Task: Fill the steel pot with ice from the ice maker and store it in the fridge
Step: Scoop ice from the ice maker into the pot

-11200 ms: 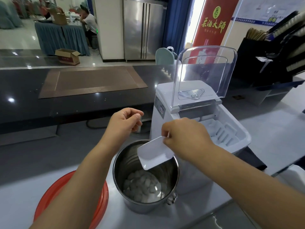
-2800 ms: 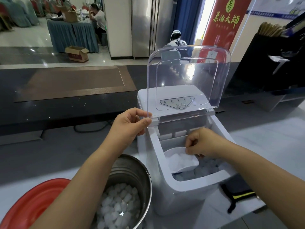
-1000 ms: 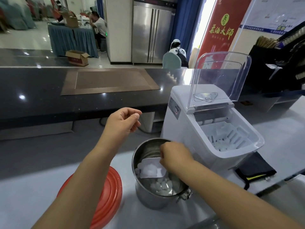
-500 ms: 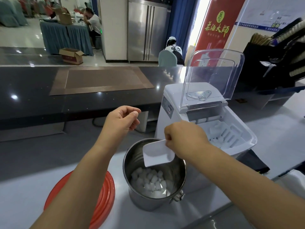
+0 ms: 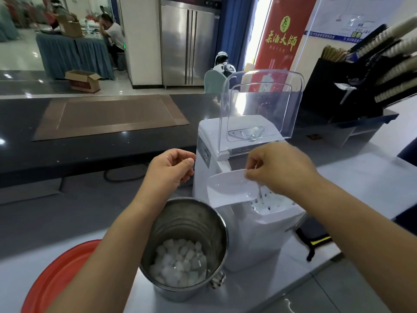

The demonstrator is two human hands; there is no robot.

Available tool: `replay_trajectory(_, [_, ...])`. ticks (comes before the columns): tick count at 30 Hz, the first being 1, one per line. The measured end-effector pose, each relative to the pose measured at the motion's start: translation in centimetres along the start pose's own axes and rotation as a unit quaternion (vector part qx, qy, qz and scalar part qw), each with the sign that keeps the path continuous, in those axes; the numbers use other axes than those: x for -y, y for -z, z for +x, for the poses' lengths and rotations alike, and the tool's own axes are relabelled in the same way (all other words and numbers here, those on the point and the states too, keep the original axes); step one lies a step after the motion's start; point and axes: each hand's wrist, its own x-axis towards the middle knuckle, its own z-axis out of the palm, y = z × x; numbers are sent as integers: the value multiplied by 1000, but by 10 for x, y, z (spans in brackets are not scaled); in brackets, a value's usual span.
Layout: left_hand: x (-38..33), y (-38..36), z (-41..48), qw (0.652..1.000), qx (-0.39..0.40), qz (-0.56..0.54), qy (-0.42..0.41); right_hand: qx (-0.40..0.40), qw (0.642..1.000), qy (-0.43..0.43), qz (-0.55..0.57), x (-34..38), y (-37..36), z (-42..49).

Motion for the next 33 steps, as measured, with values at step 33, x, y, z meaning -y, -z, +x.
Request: replay_trajectory(33, [3,-63,26,1000,-8,-15,-14,-82,821,467,-319,-136,-44,65])
